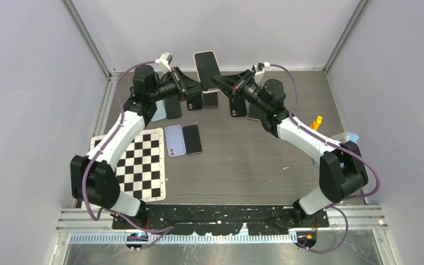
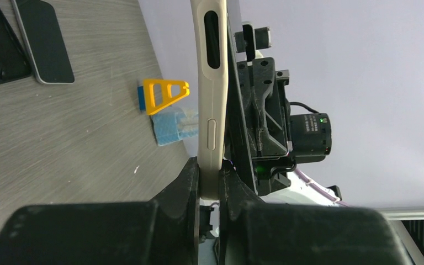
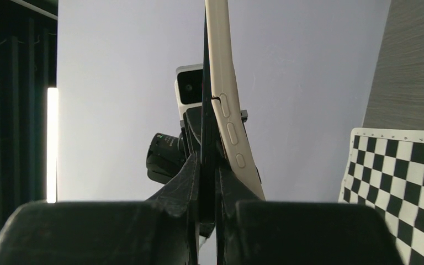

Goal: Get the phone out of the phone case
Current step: Remove the phone case from the phone.

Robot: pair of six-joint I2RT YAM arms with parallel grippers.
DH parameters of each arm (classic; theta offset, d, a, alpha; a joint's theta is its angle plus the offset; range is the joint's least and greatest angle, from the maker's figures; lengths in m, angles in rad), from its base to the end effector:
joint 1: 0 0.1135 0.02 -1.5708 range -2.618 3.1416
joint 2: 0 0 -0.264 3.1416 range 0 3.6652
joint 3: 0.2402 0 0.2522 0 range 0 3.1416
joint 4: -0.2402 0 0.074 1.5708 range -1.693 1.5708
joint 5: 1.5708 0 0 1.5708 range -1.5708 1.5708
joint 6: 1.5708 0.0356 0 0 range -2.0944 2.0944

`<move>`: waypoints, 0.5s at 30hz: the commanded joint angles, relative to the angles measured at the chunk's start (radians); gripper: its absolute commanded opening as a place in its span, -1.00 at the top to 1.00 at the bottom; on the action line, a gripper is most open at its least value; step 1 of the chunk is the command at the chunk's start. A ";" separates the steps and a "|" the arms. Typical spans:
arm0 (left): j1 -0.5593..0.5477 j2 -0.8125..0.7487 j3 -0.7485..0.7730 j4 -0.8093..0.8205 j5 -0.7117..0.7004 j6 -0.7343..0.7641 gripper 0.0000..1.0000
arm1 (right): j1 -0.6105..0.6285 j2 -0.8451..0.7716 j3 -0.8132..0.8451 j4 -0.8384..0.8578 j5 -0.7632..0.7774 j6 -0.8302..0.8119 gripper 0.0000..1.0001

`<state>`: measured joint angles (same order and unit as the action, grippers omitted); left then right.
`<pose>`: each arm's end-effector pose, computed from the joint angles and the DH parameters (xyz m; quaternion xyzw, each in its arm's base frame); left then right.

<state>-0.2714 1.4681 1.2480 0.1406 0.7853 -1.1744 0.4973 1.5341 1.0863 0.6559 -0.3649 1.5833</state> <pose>0.3246 -0.1165 0.3733 -0.0626 0.7240 -0.6255 0.2841 0.3121 0.1839 0.3475 0.1994 0.6031 0.7167 0.2879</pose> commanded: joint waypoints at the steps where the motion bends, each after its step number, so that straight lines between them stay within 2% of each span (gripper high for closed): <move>1: 0.000 0.036 0.047 -0.105 -0.139 0.096 1.00 | -0.025 -0.062 0.066 0.114 -0.220 -0.071 0.99; 8: 0.002 0.069 0.075 -0.162 -0.189 0.116 1.00 | -0.089 -0.121 -0.026 0.287 -0.409 -0.030 0.99; 11: 0.003 0.085 0.087 -0.169 -0.191 0.120 1.00 | -0.107 -0.160 -0.035 0.273 -0.447 -0.058 0.99; 15: 0.006 0.100 0.091 -0.175 -0.197 0.135 1.00 | -0.140 -0.208 -0.043 0.174 -0.478 -0.114 0.99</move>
<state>-0.3191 1.5307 1.3075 0.0040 0.7567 -1.0840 0.3805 1.4975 1.0187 0.6754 -0.6384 1.5162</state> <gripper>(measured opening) 0.109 0.130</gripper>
